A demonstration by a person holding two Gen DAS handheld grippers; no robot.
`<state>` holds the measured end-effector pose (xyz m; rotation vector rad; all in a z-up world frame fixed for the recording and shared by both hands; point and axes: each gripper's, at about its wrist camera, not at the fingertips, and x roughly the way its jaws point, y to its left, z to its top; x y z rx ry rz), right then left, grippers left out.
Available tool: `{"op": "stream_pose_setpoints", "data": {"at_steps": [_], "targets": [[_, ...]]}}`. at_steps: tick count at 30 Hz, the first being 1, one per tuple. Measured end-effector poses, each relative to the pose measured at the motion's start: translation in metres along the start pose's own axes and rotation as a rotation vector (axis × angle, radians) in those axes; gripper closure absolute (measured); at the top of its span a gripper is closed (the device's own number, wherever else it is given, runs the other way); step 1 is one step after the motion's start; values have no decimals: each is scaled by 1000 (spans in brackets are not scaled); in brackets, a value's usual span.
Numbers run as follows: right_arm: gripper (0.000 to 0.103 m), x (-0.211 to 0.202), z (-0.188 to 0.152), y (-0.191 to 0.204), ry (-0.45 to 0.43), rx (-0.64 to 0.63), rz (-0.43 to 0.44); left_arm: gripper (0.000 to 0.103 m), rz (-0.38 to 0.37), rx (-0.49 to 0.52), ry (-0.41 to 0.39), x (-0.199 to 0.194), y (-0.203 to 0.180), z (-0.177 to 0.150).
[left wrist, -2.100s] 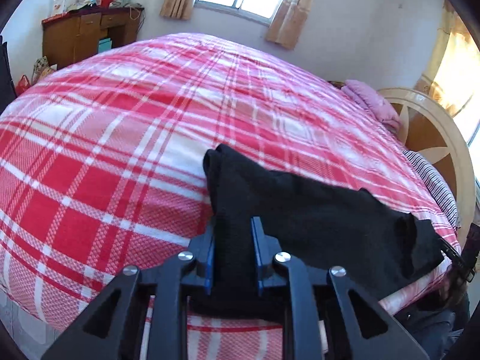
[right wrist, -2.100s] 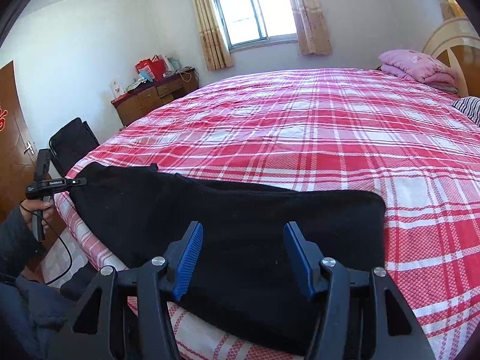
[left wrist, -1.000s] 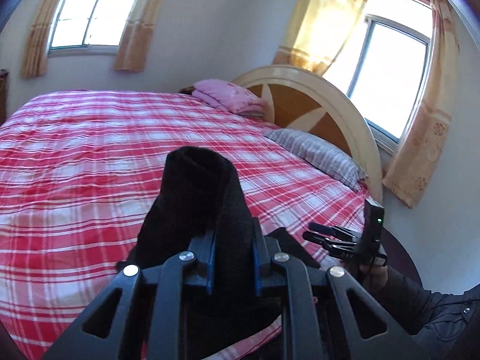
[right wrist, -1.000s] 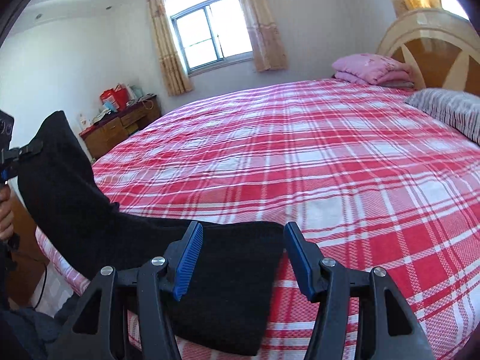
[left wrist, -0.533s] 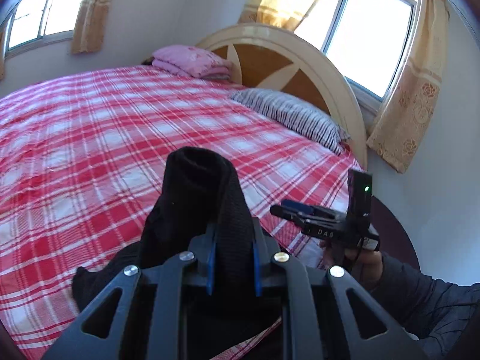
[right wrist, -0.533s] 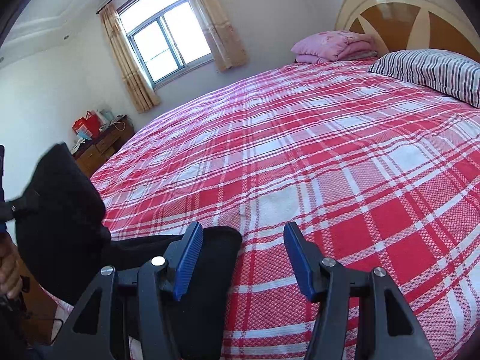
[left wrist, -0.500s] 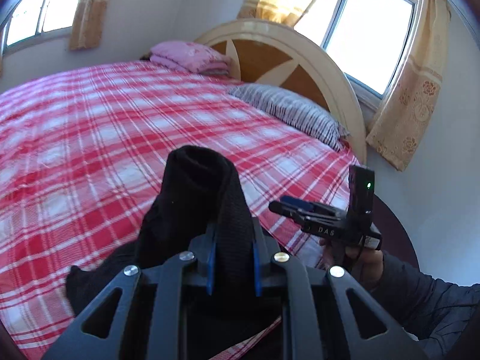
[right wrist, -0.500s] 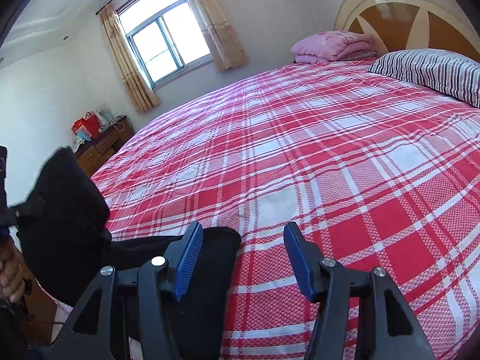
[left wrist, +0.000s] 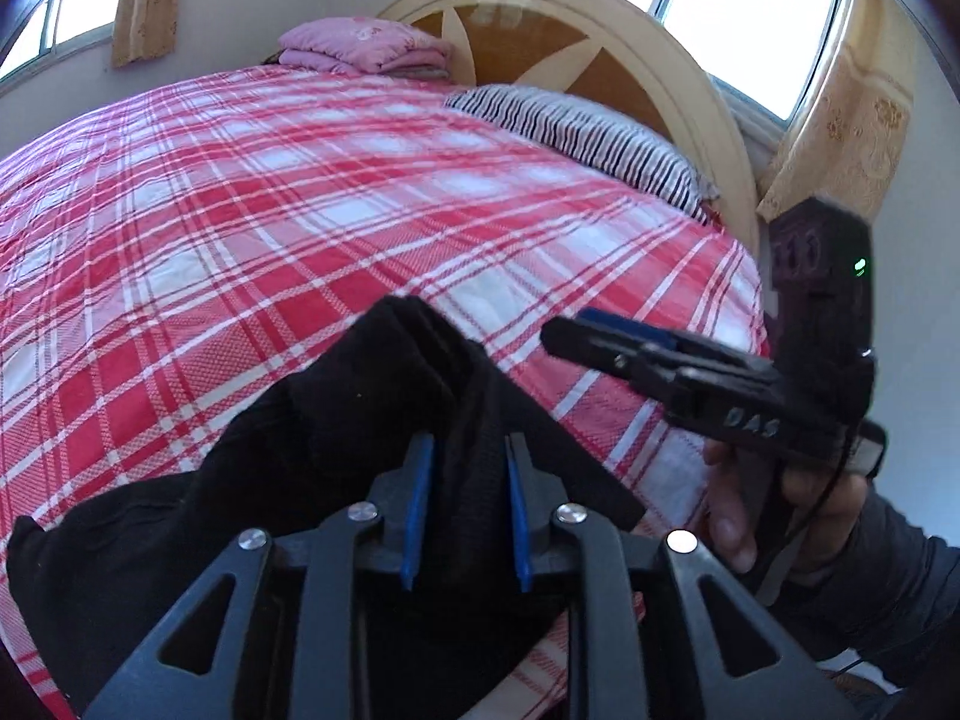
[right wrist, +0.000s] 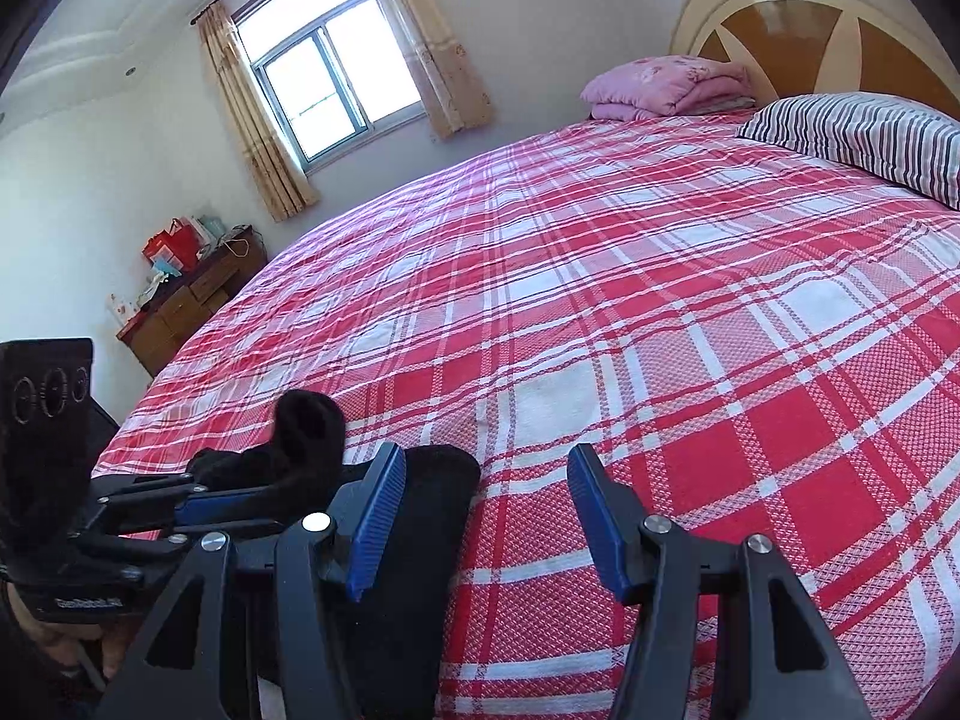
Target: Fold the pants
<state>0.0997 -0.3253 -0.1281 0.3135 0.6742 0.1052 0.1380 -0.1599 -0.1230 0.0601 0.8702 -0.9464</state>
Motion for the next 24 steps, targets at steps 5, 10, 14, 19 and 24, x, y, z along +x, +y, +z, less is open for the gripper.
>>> {"op": "stream_pose_setpoints", "data": {"at_steps": [5, 10, 14, 19, 24], "targets": [[45, -6, 3, -1, -8, 28, 20, 43, 72, 97, -120, -38, -8, -7], [45, -11, 3, 23, 75, 28, 147, 33, 318, 145, -188, -75, 16, -36], [45, -12, -8, 49, 150, -28, 153, 27, 465, 98, -198, -87, 49, -58], [45, -7, -27, 81, 203, -211, 54, 27, 519, -44, -161, -87, 94, -77], [80, 2, -39, 84, 227, -329, -45, 27, 525, -52, -156, -78, 94, -80]]}}
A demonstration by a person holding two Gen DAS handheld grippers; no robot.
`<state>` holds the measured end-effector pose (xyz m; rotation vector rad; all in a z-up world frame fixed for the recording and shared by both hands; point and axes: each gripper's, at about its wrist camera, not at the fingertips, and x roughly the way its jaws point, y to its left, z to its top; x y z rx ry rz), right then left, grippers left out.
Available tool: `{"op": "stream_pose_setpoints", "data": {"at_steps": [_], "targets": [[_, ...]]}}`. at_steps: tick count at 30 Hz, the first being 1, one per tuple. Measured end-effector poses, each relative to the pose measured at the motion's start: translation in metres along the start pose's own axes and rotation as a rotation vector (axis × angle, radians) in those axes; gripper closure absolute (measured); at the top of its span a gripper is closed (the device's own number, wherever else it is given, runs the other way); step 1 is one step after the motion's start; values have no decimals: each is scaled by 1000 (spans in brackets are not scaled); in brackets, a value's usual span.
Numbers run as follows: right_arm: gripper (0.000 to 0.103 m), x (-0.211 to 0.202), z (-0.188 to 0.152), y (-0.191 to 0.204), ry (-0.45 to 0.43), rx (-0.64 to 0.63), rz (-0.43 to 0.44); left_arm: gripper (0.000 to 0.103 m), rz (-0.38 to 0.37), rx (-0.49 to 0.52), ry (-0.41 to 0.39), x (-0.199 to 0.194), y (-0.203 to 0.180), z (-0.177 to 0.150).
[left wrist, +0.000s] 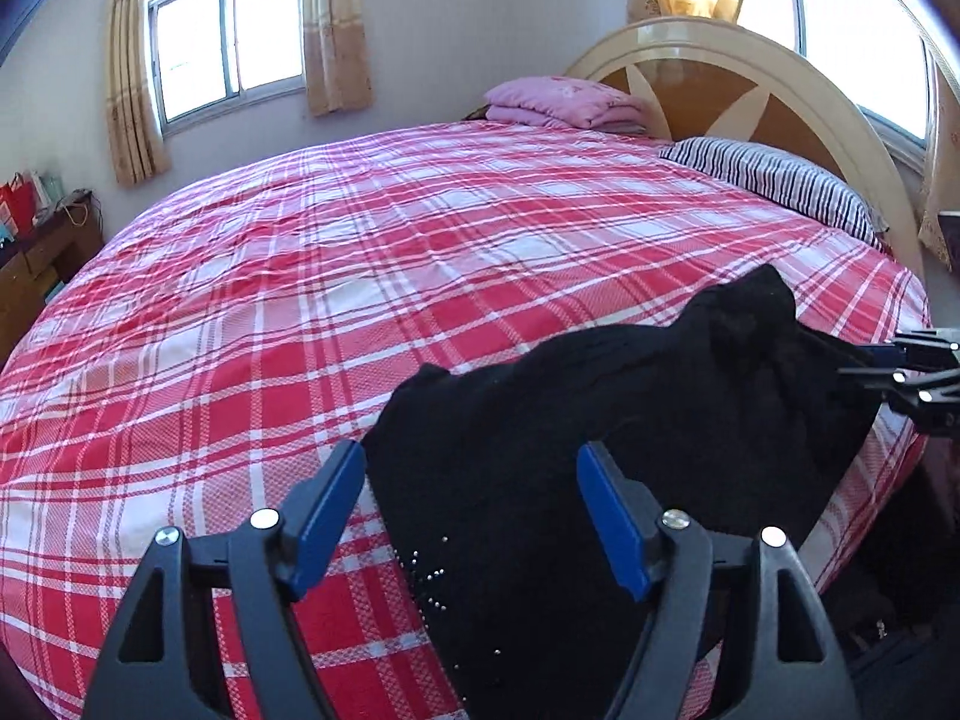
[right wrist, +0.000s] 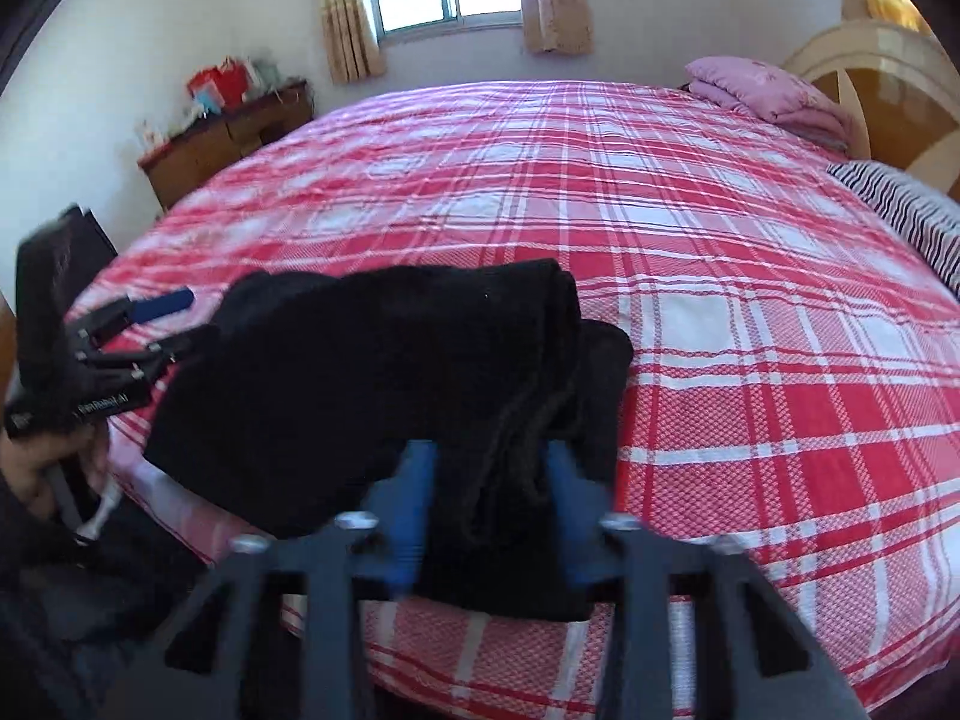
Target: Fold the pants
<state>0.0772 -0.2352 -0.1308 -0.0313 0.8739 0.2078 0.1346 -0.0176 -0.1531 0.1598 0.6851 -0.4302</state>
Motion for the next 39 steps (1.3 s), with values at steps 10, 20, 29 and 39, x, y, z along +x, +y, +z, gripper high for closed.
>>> {"op": "stream_pose_setpoints", "data": {"at_steps": [10, 20, 29, 39], "targets": [[87, 4, 0, -31, 100, 57, -14, 9, 24, 37, 13, 11, -4, -12], [51, -26, 26, -36, -107, 164, 72, 5, 44, -15, -36, 5, 2, -9], [49, 50, 52, -23, 1, 198, 146, 0, 123, 81, -8, 42, 2, 19], [49, 44, 44, -29, -31, 218, 177, 0, 91, -33, 18, 46, 16, 13]]}}
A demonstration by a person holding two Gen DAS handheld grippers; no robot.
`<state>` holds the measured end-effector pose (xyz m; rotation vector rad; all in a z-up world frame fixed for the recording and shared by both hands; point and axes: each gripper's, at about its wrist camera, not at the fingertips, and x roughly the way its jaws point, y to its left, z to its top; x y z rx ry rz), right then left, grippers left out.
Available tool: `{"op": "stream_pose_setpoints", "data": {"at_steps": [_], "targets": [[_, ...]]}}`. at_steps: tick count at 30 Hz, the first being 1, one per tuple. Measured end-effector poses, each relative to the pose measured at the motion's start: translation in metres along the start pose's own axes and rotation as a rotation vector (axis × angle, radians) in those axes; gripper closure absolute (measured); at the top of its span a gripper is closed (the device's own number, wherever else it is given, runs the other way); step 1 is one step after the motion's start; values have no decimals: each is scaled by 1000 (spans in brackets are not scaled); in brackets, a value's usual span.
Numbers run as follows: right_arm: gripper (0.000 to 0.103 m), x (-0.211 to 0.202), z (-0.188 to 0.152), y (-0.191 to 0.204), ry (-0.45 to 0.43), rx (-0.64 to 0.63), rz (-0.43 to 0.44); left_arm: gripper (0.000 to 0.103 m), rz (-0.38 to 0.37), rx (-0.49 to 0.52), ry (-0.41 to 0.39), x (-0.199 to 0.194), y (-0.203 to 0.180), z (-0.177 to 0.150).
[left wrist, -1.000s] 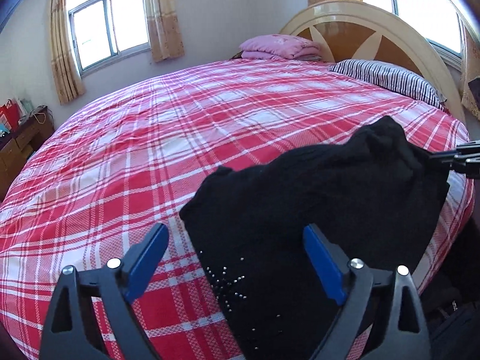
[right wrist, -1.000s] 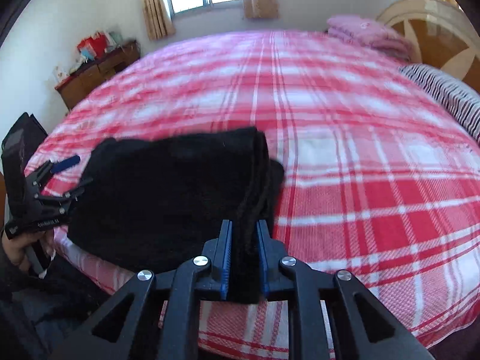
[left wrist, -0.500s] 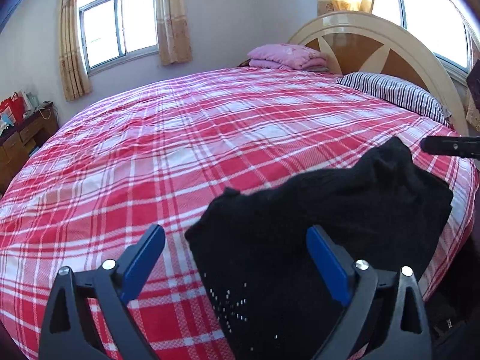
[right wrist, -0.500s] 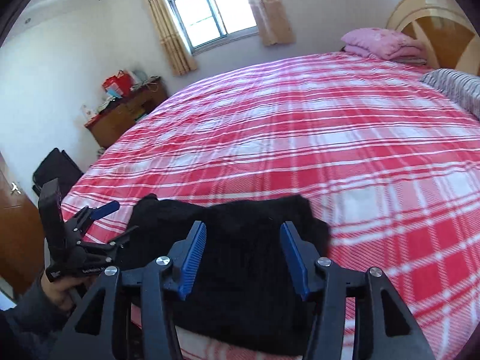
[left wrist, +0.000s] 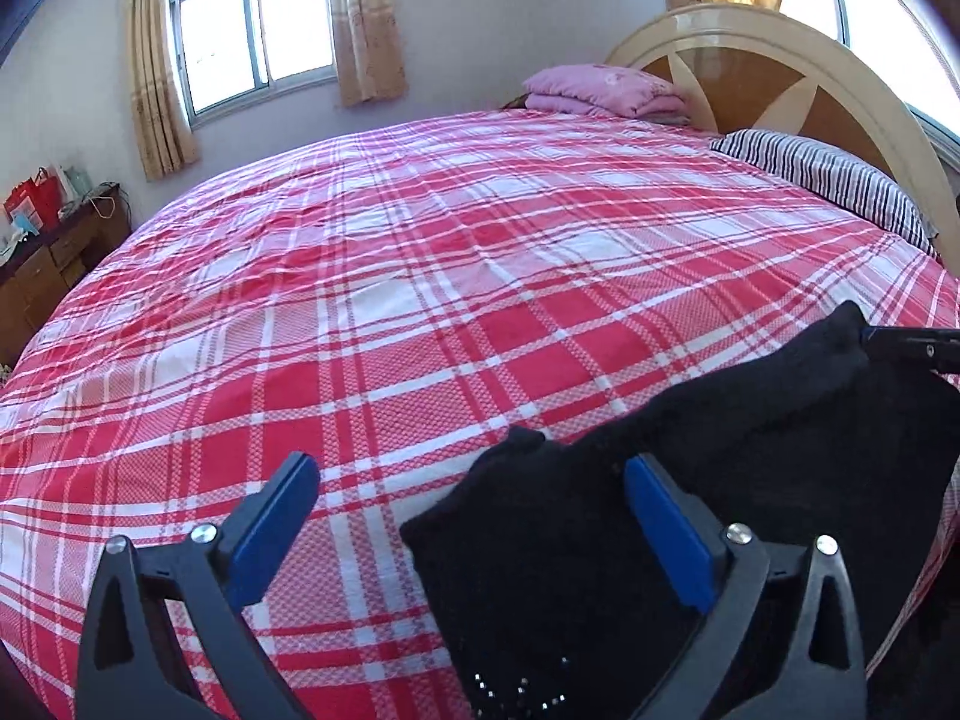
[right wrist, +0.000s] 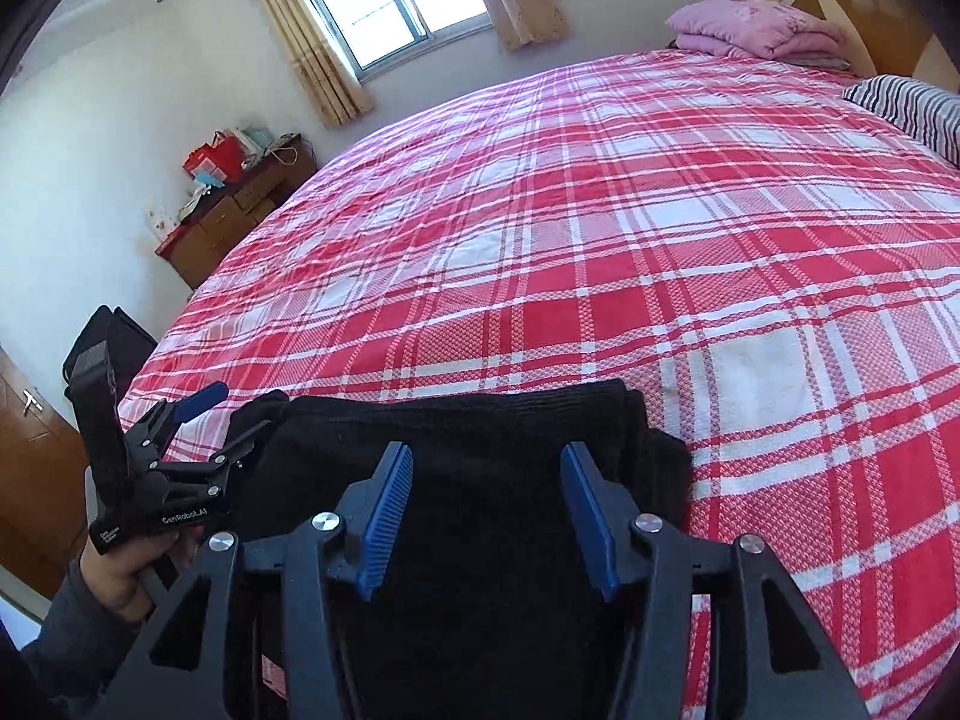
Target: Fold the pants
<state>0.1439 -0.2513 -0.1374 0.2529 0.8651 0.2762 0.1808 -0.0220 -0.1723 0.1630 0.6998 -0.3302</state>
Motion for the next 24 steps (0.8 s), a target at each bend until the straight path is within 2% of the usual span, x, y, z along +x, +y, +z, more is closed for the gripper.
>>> {"op": "stream_pose_setpoints", "data": {"at_steps": [3, 7, 10, 12, 22, 24], "targets": [[47, -11, -3, 14, -23, -55, -2, 0, 7, -11, -2, -8, 1, 0], [45, -15, -23, 43, 10, -182, 25, 0, -5, -5, -9, -17, 0, -2], [45, -8, -42, 55, 43, -280, -6, 0, -15, 7, -8, -25, -4, -6], [45, 2, -53, 57, 64, -330, -57, 0, -29, 12, 1, -25, -6, -8], [45, 3, -57, 55, 76, -344, -62, 0, -39, 11, 29, -26, -11, -14], [45, -5, -52, 53, 59, -315, -31, 0, -51, 18, 24, -32, -14, -16]]}}
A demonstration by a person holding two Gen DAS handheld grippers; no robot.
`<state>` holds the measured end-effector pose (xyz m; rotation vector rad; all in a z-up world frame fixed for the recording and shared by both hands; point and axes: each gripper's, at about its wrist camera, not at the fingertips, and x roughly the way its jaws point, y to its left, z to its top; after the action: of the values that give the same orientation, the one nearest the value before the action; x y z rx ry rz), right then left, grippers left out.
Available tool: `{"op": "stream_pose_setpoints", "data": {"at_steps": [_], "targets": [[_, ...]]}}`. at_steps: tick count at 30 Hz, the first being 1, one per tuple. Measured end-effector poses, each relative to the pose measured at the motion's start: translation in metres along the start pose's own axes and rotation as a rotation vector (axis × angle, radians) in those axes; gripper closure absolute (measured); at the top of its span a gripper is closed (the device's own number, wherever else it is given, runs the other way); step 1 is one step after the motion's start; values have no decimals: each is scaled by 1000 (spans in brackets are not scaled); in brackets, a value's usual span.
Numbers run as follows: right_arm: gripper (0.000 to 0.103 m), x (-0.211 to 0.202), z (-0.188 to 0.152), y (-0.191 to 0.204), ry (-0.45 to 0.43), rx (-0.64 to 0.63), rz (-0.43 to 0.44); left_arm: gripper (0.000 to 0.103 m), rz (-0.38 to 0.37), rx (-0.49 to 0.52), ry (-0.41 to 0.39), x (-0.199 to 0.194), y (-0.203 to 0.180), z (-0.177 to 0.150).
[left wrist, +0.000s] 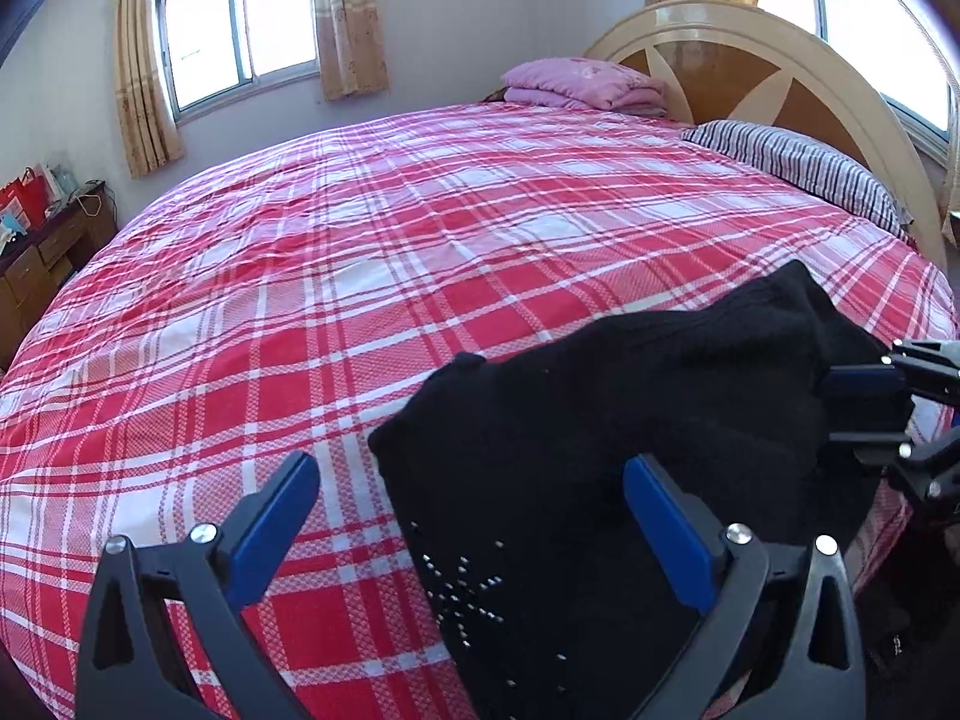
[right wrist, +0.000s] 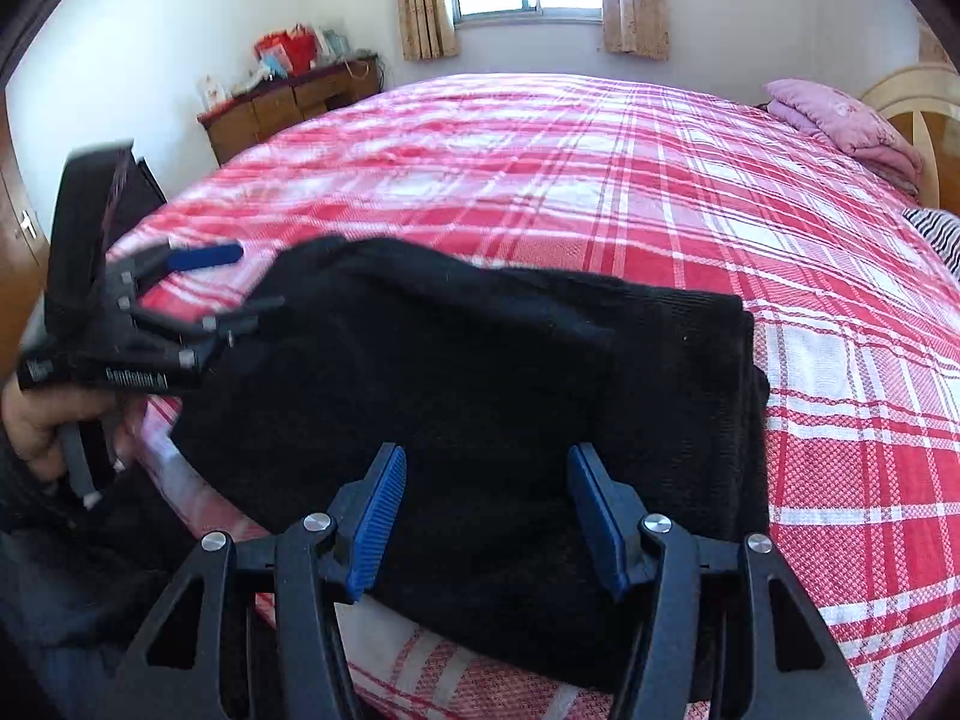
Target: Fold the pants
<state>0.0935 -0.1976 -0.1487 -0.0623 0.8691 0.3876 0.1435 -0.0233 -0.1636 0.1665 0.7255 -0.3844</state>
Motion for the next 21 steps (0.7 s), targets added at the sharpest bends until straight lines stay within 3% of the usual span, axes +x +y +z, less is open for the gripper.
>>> {"op": "stream_pose_setpoints", "data": {"at_steps": [4, 7, 12, 16, 21], "targets": [[45, -14, 7, -18, -61, 78, 15, 0, -31, 39, 7, -8, -13, -7], [45, -9, 7, -37, -46, 145, 26, 0, -44, 73, 23, -6, -23, -11], [45, -15, 8, -35, -50, 133, 32, 0, -63, 95, 64, 7, -31, -19], [45, -28, 10, -44, -87, 143, -37, 0, -57, 74, 52, 0, -23, -18], [45, -31, 12, -72, -51, 240, -103, 0, -27, 0, 29, -8, 4, -21]]}}
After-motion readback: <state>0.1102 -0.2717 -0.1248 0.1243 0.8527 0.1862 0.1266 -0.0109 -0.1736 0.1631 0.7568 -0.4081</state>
